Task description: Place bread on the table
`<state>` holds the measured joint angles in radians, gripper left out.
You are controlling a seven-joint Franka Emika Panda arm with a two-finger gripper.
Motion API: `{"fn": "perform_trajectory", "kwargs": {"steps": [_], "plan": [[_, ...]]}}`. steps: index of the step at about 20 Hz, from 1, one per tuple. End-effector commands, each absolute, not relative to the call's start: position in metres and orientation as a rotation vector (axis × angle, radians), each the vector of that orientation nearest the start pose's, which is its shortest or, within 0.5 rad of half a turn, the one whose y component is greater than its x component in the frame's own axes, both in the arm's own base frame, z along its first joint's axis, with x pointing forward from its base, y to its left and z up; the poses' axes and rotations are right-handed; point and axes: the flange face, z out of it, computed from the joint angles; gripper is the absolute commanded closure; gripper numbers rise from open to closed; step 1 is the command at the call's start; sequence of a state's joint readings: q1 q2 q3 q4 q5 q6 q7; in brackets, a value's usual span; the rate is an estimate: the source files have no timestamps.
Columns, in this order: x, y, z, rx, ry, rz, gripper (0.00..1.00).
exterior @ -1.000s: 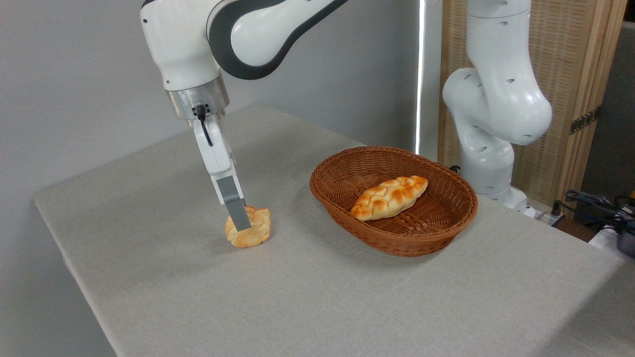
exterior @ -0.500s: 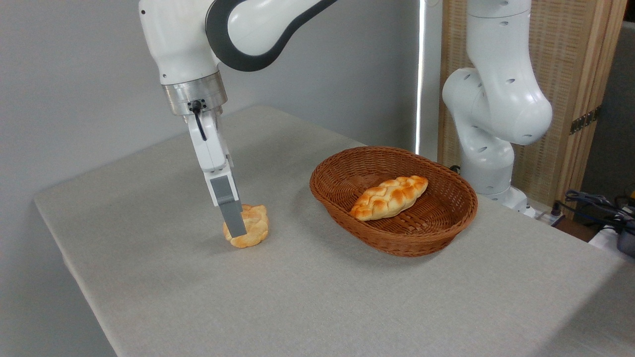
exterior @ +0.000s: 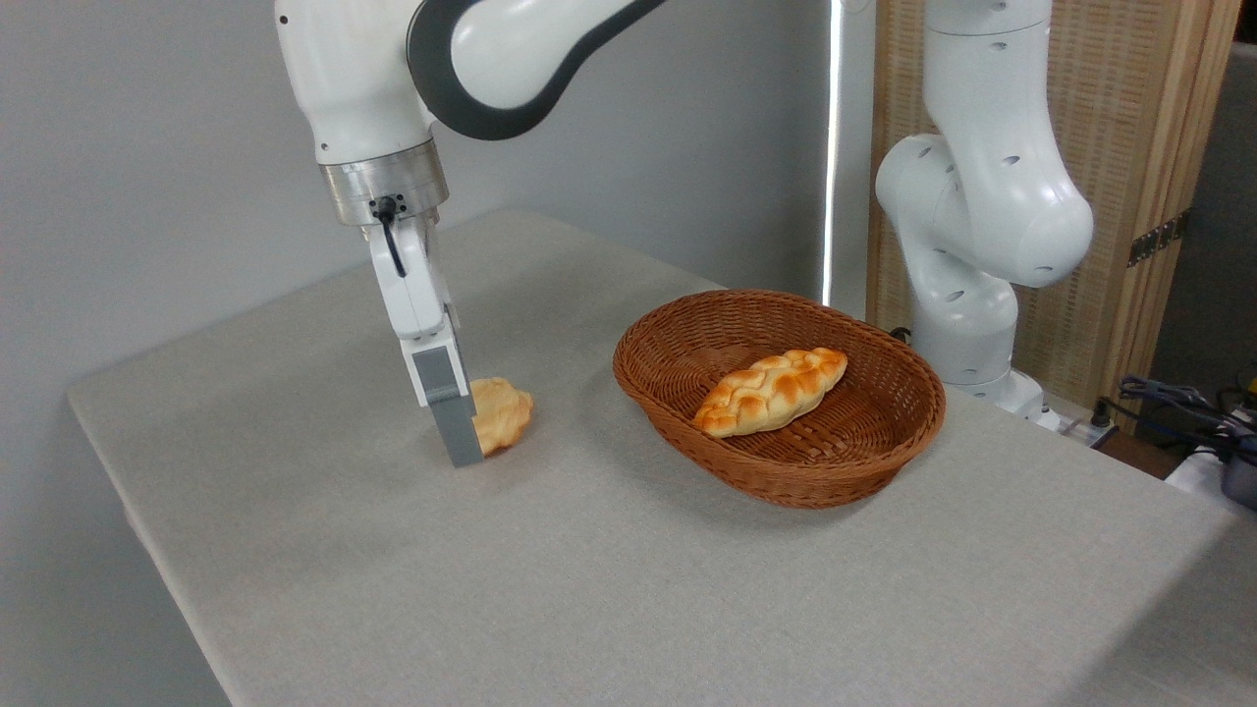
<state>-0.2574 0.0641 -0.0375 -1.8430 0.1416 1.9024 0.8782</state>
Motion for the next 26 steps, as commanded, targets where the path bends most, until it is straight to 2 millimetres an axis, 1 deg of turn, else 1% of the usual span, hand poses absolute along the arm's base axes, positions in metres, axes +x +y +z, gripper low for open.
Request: {"fn": "perform_trajectory", "kwargs": {"steps": [1,6,7,8,9,10,11,13,15,17,18,19,20,22,23,24,26], "plan": [[0.557,-0.162,0.495,-2.609,1.691,-0.015,0.0],[0.557,-0.162,0.495,-2.634,1.661,-0.018,0.0],[0.557,-0.161,0.496,-2.646,1.645,-0.021,0.0],[0.558,-0.162,0.498,-2.689,1.586,-0.032,0.0],[0.559,-0.162,0.505,-2.721,1.539,-0.053,0.0],[0.563,-0.161,0.521,-2.775,1.44,-0.091,0.0],[0.567,-0.157,0.535,-2.826,1.337,-0.133,0.0],[0.574,-0.145,0.553,-2.892,1.172,-0.185,0.0],[0.573,-0.142,0.565,-2.916,1.129,-0.168,0.0],[0.569,-0.139,0.565,-2.925,1.13,-0.094,0.0],[0.569,-0.127,0.572,-2.935,1.108,-0.065,0.0],[0.569,-0.12,0.573,-2.943,1.093,-0.06,0.0],[0.569,-0.107,0.578,-2.957,1.064,-0.059,0.0],[0.568,-0.095,0.584,-2.965,1.036,-0.076,0.0],[0.567,-0.082,0.589,-2.977,1.009,-0.087,0.0],[0.564,-0.073,0.596,-2.996,1.012,-0.092,0.0],[0.556,-0.058,0.604,-3.009,1.095,-0.083,0.0]]}}
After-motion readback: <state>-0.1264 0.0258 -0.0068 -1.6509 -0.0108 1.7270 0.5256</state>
